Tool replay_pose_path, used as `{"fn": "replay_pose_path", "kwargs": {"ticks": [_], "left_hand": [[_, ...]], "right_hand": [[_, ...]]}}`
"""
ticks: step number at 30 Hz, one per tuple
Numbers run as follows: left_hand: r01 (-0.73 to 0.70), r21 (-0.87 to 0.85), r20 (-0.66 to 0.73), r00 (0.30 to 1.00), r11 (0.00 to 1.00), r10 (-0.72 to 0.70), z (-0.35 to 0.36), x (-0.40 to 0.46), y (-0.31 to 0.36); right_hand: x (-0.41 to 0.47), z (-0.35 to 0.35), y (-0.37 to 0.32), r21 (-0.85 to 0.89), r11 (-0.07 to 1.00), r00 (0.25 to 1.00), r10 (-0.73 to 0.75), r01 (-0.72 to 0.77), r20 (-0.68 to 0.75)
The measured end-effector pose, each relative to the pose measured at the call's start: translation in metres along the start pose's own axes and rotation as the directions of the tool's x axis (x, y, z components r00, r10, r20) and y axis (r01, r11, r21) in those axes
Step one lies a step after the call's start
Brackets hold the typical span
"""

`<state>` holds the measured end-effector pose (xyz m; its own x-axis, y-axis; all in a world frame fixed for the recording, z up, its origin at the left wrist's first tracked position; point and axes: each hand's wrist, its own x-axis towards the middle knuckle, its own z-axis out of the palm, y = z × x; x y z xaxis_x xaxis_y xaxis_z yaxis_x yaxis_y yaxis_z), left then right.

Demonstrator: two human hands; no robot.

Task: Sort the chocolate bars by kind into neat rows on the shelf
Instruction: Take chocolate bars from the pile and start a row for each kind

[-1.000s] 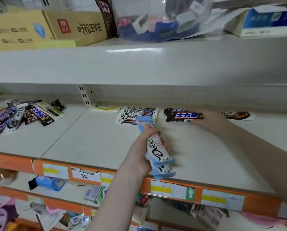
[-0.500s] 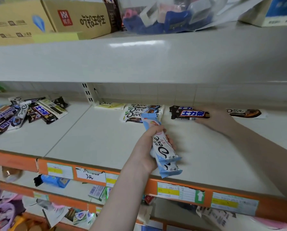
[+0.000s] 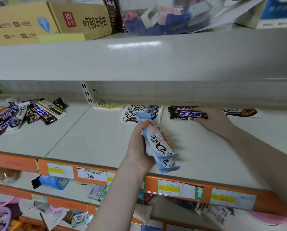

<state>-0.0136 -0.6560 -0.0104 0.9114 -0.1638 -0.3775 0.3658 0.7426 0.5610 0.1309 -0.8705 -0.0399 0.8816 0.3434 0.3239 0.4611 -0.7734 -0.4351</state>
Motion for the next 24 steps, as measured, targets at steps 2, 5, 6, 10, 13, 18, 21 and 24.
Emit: {"fn": "replay_pose_path", "kwargs": {"ticks": [2, 5, 6, 10, 13, 18, 21, 24], "left_hand": [[0.010, 0.009, 0.007, 1.000, 1.000, -0.010, -0.001, 0.000, -0.001], [0.023, 0.019, 0.014, 1.000, 1.000, -0.023, -0.002, 0.000, -0.003], [0.028, 0.024, 0.014, 1.000, 0.999, -0.028, -0.002, 0.001, -0.003], [0.039, 0.032, 0.015, 0.999, 0.999, -0.039, -0.004, 0.001, -0.004], [0.041, 0.024, 0.008, 0.999, 0.999, -0.041, -0.004, 0.002, -0.002], [0.044, 0.032, 0.003, 0.999, 0.999, -0.044, -0.004, 0.002, 0.000], [0.043, 0.035, 0.004, 0.999, 0.998, -0.043, -0.003, 0.002, 0.002], [0.006, 0.050, 0.021, 1.000, 0.999, -0.007, -0.004, 0.003, 0.003]], "right_hand": [[0.003, -0.002, -0.002, -0.012, 1.000, 1.000, 0.001, -0.001, 0.029], [0.008, -0.004, -0.002, -0.035, 0.999, 0.995, 0.033, -0.030, 0.096], [0.009, -0.004, -0.002, -0.035, 0.998, 0.992, 0.048, -0.045, 0.114], [0.012, -0.005, 0.000, -0.067, 0.998, 0.994, 0.022, -0.015, 0.103], [0.015, -0.004, 0.002, -0.108, 0.989, 0.993, -0.091, 0.098, 0.071], [0.020, 0.001, 0.003, -0.134, 0.982, 0.991, -0.131, 0.135, 0.039], [0.020, 0.003, 0.005, -0.131, 0.982, 0.991, -0.130, 0.134, 0.036], [0.016, 0.004, 0.005, -0.128, 0.982, 0.990, -0.140, 0.136, -0.022]]}}
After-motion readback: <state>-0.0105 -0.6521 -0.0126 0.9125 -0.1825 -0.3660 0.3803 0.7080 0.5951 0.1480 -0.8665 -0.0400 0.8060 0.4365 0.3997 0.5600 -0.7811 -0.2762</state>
